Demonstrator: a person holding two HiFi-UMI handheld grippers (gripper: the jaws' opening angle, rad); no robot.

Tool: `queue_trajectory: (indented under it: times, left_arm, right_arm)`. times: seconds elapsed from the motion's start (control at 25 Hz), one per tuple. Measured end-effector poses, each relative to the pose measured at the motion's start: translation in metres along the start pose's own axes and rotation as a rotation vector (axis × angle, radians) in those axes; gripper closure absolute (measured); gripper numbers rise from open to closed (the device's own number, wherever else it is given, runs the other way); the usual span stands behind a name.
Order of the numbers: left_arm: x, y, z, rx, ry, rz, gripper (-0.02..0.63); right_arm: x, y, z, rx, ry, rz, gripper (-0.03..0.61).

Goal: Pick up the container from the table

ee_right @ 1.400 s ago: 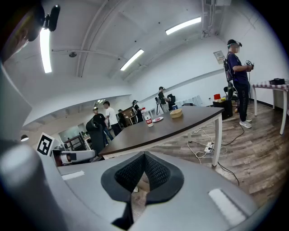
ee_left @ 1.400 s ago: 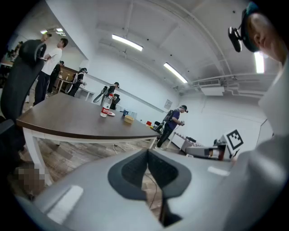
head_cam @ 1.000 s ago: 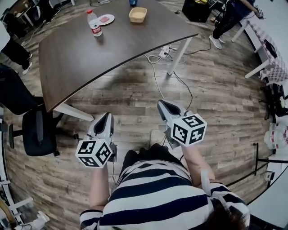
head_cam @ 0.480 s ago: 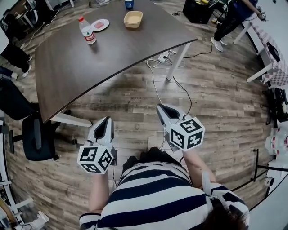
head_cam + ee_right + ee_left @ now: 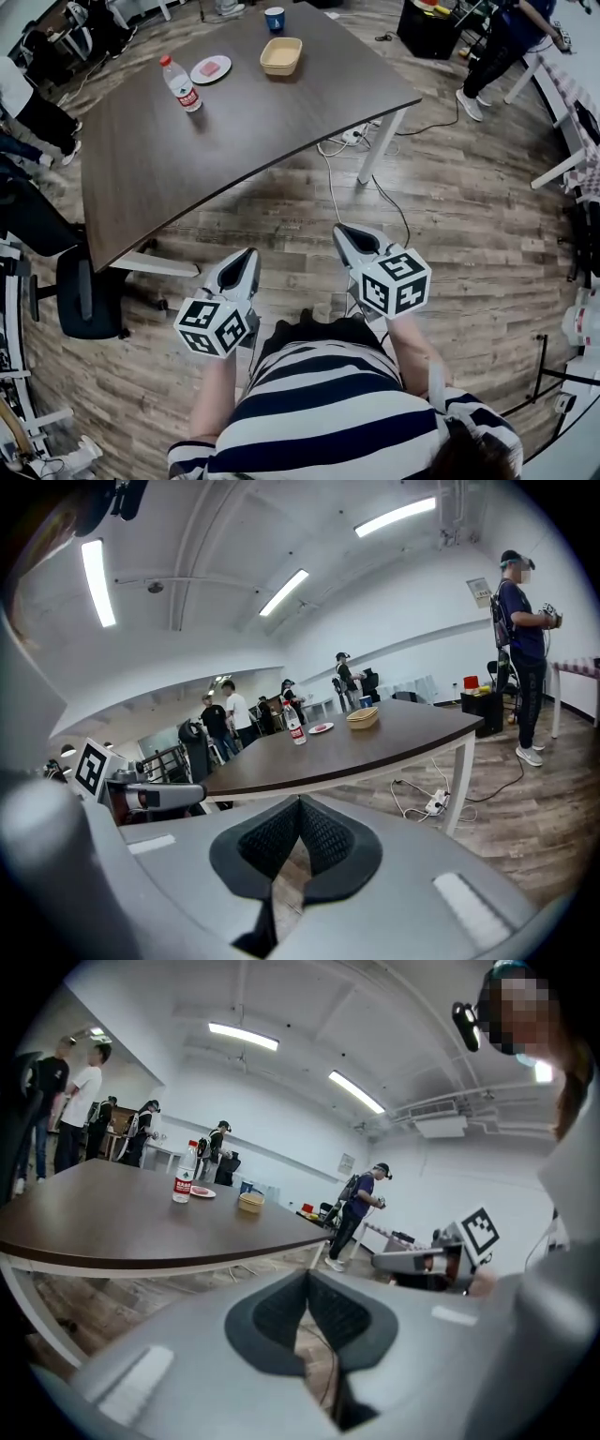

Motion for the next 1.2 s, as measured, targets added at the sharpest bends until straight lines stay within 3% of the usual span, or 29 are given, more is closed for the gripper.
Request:
queue_trajectory:
  times: [0.4,0.68,1.2]
  left_arm:
    - [0.004,-0.038,0.014,0.020,-0.026,0.092,0.614]
    - [0.032,-0.067,0.037,0.005,-0.036,0.130,0.614]
    - [0.089,-0.166,0.108,0.059,-0.086,0.071,0.614]
  right_arm:
    - [-0.037,-0.018,-0.001,0.045,0.011,0.038,0.586]
    - [-0.053,-0.051,0.007,0.077,0.023,0.056,0.586]
    - [-0.108,-0.150,0.074,0.082,0.078,0.082,0.586]
Point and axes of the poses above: the fingertips, and each gripper's own axes: y backward along the fingers, x to its left, z out of its top, the point moved 7 cm from there along y, backward along the fingers, and after that the axes turned 10 degrees about y, right-handed, at the moved point
